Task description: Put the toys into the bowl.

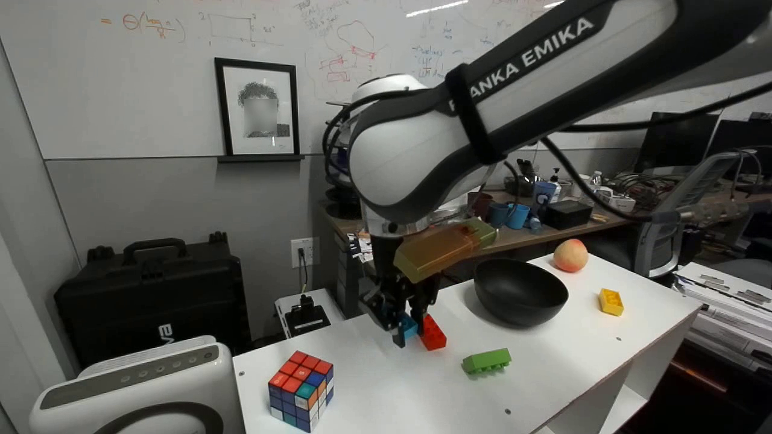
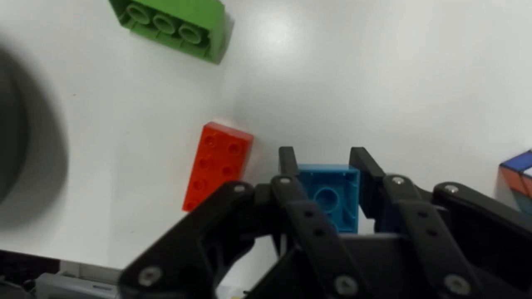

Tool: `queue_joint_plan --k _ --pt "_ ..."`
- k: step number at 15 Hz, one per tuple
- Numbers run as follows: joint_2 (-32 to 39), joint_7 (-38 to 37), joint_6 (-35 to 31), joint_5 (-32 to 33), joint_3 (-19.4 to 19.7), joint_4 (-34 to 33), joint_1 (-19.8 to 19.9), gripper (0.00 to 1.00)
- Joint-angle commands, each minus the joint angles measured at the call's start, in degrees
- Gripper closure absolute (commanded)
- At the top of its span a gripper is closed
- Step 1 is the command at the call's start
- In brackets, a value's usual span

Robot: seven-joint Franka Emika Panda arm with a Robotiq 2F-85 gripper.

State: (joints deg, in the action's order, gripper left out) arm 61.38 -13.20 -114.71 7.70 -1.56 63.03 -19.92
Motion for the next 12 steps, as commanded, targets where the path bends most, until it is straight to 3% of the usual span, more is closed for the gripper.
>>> queue_joint_plan --k 1,7,12 --pt "-8.57 -4.92 -5.88 -0.53 2.42 10.64 2.15 0.89" --pt "-16.45 -9.9 -10.03 -3.33 4.15 22.61 7.66 0.89" --pt "-20.21 -12.52 -11.74 -5.15 4.86 29.06 10.03 0.89"
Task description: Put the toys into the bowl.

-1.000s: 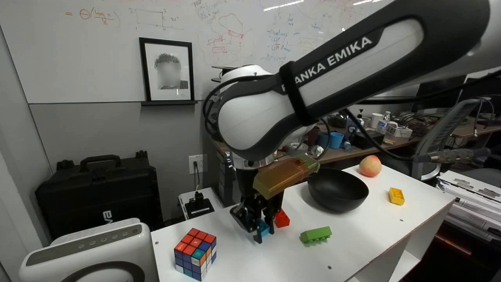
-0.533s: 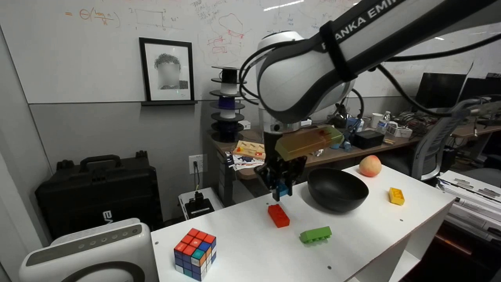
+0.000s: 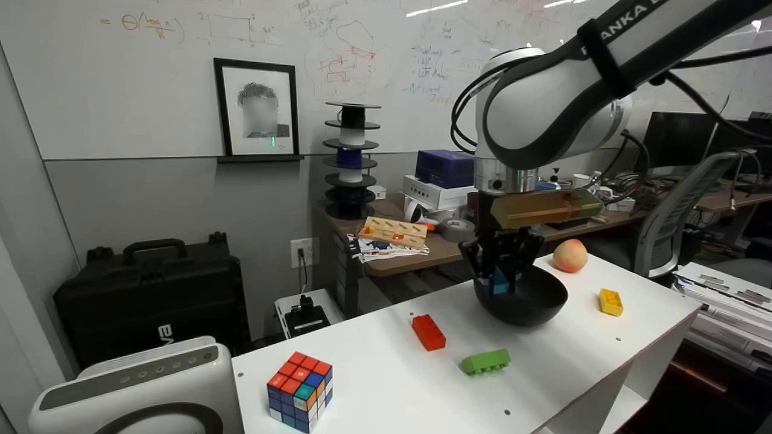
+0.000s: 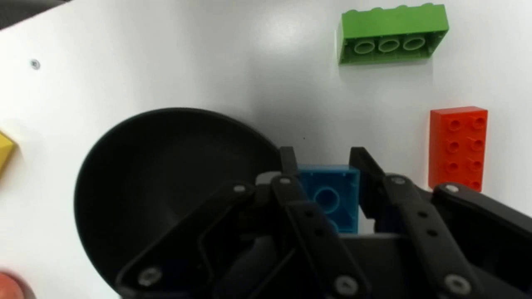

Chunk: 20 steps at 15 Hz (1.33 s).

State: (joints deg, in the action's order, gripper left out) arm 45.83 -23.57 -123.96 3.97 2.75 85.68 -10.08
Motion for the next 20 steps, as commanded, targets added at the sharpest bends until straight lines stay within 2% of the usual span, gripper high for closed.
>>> queue_joint_plan --k 1,6,11,12,13,14,18,20 --pt "-5.24 -2.62 -2.82 -1.63 0.73 7.38 0.4 0.89" --pt "-6.52 -6.43 -5.27 -1.54 2.74 9.98 0.78 0.89" --pt "-5.04 -6.51 -10.68 -3.12 3.68 9.86 3.4 0.88" --pt "-5.29 -6.25 -11.63 -3.66 3.51 10.13 3.78 0.39" --pt "-5.36 -6.18 -12.27 -3.9 3.56 10.18 3.94 0.38" --pt "-5.41 -5.5 -13.25 -4.22 3.27 10.15 4.29 0.32" --pt "-6.15 -5.31 -15.75 -2.79 3.41 10.0 2.34 0.01" --pt "-6.29 -3.78 -14.9 -1.47 2.53 9.02 0.18 0.0"
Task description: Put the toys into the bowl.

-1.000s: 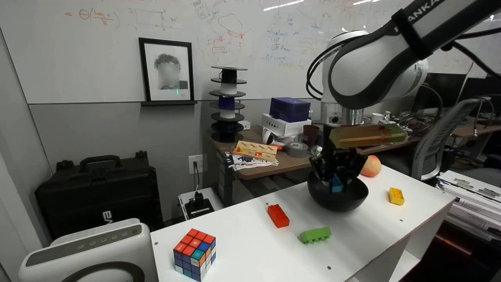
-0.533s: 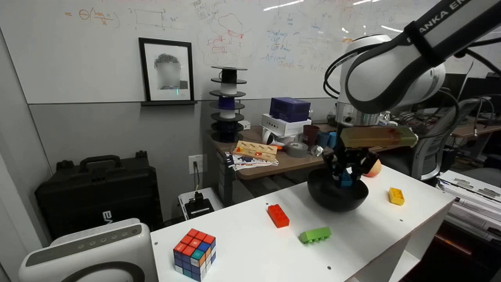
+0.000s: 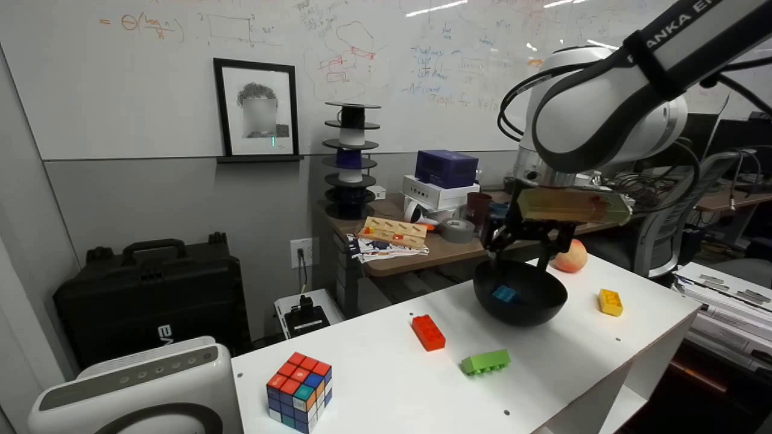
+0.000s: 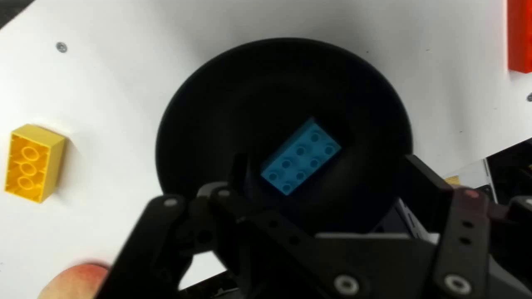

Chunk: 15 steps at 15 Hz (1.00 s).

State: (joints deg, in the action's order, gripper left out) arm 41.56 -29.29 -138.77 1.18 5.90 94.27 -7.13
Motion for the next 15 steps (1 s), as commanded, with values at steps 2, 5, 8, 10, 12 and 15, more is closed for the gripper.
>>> queue_joint_plan --k 2,5,8,10,12,15 --pt "-1.07 3.76 1.73 2.5 -2.06 -2.11 -4.98 0.0" --pt "1.7 5.89 5.09 2.83 -4.64 -6.85 -7.5 0.0" --pt "5.54 6.68 10.58 2.68 -5.95 -11.87 -9.12 0.0" --pt "7.29 6.73 13.45 3.28 -5.55 -14.03 -9.85 0.0" --pt "9.12 7.17 14.66 3.81 -5.09 -15.82 -9.68 0.0" --pt "12.1 8.79 14.95 3.35 -5.19 -18.44 -8.54 0.0"
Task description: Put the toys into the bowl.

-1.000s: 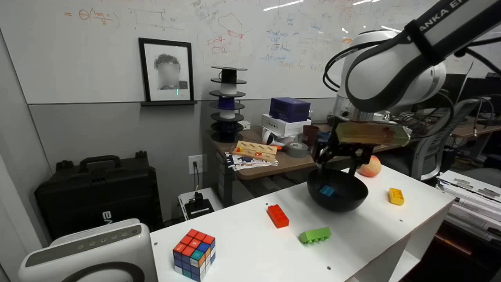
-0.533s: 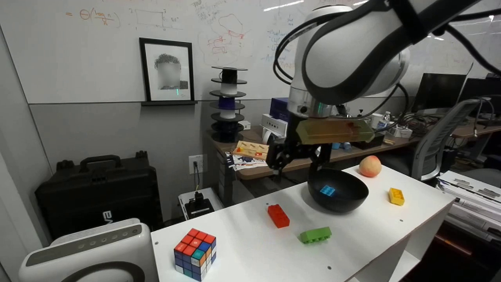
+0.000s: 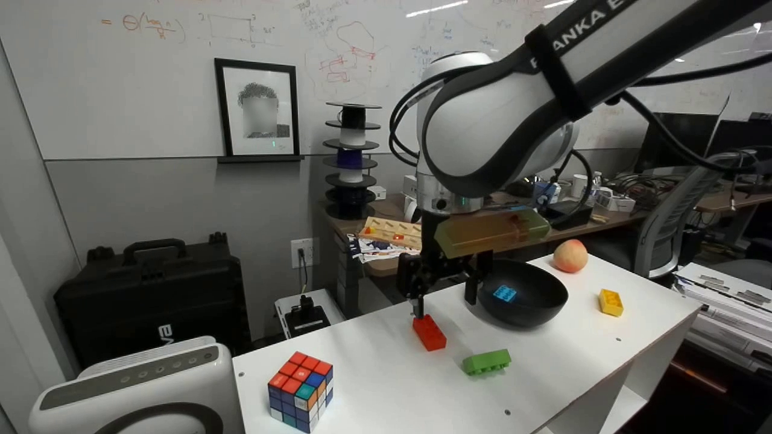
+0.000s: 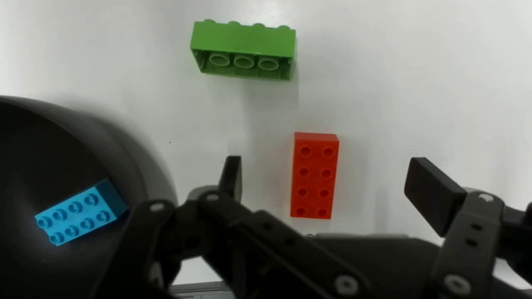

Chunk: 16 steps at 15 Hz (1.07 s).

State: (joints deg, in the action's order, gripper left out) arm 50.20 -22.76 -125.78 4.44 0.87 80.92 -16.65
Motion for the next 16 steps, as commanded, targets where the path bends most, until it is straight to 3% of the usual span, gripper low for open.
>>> queue_joint_plan --k 1,5,15,16 --pt "4.37 3.1 1.79 -0.4 -0.52 -5.87 1.57 0.0" --pt "8.45 7.63 0.18 -2.88 -2.83 -8.98 4.29 0.0" --pt "16.52 10.72 1.97 -2.3 -2.8 -19.14 4.03 0.0" --pt "17.28 10.95 2.25 -2.19 -2.75 -20.18 3.92 0.03"
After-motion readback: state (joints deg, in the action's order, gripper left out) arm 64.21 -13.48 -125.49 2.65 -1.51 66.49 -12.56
